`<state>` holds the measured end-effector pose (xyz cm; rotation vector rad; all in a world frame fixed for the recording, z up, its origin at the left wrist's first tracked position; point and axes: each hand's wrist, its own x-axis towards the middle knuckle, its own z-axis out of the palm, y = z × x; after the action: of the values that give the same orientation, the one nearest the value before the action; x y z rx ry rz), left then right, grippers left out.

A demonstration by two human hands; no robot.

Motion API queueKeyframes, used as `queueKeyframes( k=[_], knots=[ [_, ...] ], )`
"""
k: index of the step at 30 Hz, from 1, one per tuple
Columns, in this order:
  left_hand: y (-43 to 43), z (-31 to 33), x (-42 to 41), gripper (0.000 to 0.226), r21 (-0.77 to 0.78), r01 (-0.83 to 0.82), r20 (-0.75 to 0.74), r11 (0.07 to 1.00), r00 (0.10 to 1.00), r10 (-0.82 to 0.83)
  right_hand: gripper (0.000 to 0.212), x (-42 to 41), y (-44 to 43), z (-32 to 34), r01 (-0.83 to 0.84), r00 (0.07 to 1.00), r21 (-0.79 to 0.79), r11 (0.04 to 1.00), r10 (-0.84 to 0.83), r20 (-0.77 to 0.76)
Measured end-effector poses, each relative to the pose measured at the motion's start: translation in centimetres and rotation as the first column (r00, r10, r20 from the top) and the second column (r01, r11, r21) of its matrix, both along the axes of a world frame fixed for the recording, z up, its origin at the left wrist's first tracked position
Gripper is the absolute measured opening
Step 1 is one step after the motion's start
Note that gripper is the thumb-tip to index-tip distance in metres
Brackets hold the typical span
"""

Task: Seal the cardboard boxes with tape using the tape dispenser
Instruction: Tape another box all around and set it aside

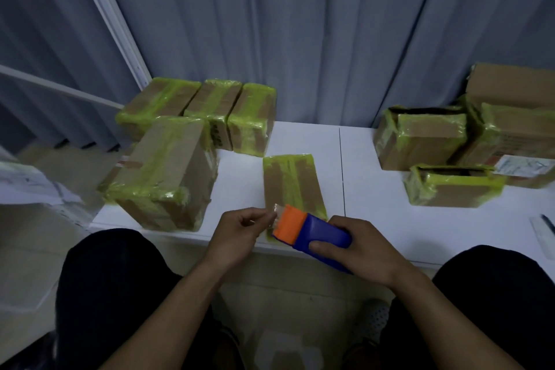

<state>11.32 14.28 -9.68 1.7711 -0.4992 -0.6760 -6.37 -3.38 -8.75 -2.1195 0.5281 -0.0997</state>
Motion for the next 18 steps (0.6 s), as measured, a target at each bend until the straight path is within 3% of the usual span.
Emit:
queueKeyframes(
  k=[3, 9, 13, 18],
  knots=[
    [-0.2, -0.6, 0.1, 0.009, 0.026, -0.008, 0.047, 1.0, 0.999, 0.007, 0.034, 0.0, 0.1, 0.0, -0.004, 1.0, -0.006, 1.0, 0.004, -0.021],
    [-0.3, -1.4, 0.7, 0.009, 0.039, -0.036, 0.08, 0.999, 0.996, 0.033, 0.044, 0.0, 0.2, 0.0, 0.017, 0.999, -0.022, 1.0, -0.018, -0.037],
    [-0.2, -1.7, 1.0, 0.009, 0.065, -0.08, 0.102, 0.995, 0.992, 0.073, 0.032, -0.2, 0.2, 0.2, 0.014, 0.998, -0.043, 0.999, -0.017, -0.065],
    [0.9, -2.4, 3.2, 0.007, 0.041, -0.189, 0.111, 0.981, 0.977, 0.183, 0.046, -0.9, -0.9, 0.0, 0.054, 0.992, -0.125, 0.991, -0.068, -0.11]
  ],
)
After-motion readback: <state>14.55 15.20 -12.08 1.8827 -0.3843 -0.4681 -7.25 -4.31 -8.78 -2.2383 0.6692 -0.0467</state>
